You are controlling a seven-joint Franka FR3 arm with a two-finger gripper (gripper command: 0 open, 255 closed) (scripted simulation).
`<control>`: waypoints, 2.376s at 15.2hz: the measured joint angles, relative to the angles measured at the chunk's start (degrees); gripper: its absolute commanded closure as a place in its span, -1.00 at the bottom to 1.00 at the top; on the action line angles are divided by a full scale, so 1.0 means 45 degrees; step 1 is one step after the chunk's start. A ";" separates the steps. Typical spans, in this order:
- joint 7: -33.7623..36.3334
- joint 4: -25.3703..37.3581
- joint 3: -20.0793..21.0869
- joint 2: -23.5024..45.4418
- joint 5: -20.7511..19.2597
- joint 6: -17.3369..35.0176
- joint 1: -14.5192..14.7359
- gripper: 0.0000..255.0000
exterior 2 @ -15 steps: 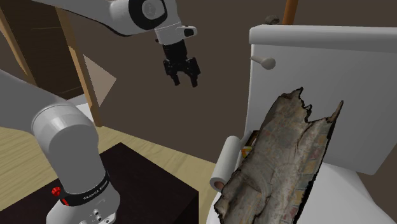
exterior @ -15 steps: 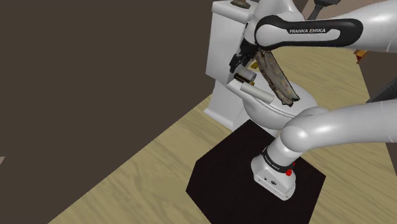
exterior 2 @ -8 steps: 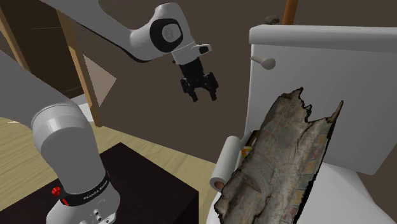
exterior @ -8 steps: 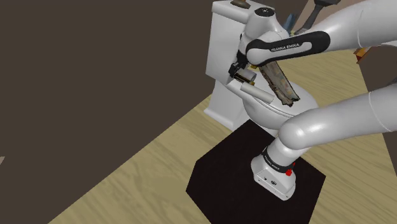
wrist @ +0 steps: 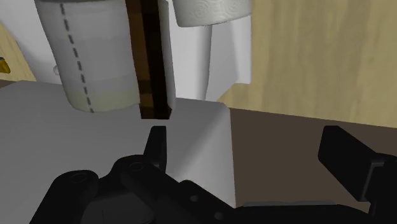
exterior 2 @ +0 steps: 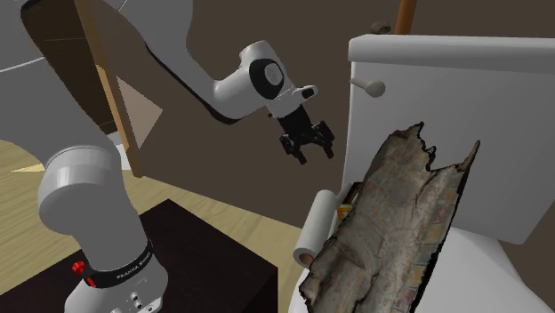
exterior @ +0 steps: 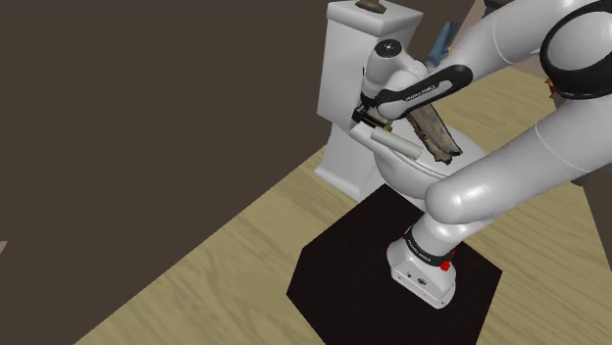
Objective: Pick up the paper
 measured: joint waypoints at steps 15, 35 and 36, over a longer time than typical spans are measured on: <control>0.5723 0.3182 -0.0381 0.4777 -0.8482 0.1000 -0.1289 -1.00; 0.4455 0.3020 -0.0289 0.4059 -0.7329 0.0878 -0.1354 1.00; 0.4189 0.2999 -0.0262 0.3919 -0.7068 0.0828 -0.1350 1.00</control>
